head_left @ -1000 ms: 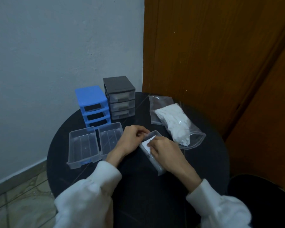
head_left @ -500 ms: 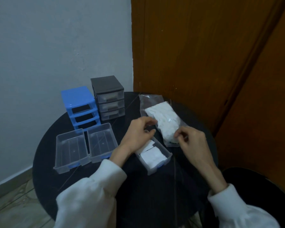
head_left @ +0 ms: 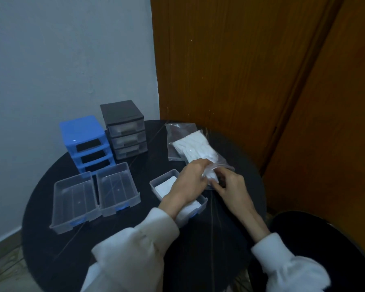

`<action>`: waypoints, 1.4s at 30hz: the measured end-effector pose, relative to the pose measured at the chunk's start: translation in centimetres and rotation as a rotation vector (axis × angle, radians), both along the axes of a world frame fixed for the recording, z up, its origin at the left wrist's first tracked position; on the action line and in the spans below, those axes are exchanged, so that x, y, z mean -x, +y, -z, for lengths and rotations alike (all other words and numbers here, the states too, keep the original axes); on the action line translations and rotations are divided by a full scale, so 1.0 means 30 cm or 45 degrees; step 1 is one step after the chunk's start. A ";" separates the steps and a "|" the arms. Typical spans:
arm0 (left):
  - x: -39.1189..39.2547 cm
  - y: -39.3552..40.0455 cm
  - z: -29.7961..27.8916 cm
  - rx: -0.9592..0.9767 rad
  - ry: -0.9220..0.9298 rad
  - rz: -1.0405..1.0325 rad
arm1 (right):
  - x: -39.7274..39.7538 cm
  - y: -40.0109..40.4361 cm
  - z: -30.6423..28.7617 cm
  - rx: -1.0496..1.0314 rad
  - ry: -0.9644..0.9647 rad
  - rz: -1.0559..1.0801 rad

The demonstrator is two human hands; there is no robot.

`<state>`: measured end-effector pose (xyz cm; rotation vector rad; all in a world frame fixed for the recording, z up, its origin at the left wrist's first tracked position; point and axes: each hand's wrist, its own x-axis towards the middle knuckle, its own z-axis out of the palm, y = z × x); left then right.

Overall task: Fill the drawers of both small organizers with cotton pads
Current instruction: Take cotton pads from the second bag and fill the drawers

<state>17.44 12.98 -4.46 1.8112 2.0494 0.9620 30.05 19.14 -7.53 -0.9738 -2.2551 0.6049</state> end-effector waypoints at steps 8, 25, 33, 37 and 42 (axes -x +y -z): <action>0.019 0.001 -0.006 0.037 -0.099 0.014 | 0.002 0.004 0.009 -0.198 0.012 0.078; 0.040 0.019 0.011 0.092 -0.164 -0.016 | -0.018 0.013 0.020 -0.125 0.034 0.075; 0.037 0.015 0.004 0.083 -0.156 -0.011 | -0.033 0.012 0.015 -0.180 0.054 0.073; 0.035 0.016 0.008 0.084 -0.150 -0.015 | -0.062 0.016 0.003 -0.177 0.083 0.055; 0.032 0.020 0.011 0.090 -0.152 -0.024 | -0.099 0.025 -0.015 -0.188 0.038 0.032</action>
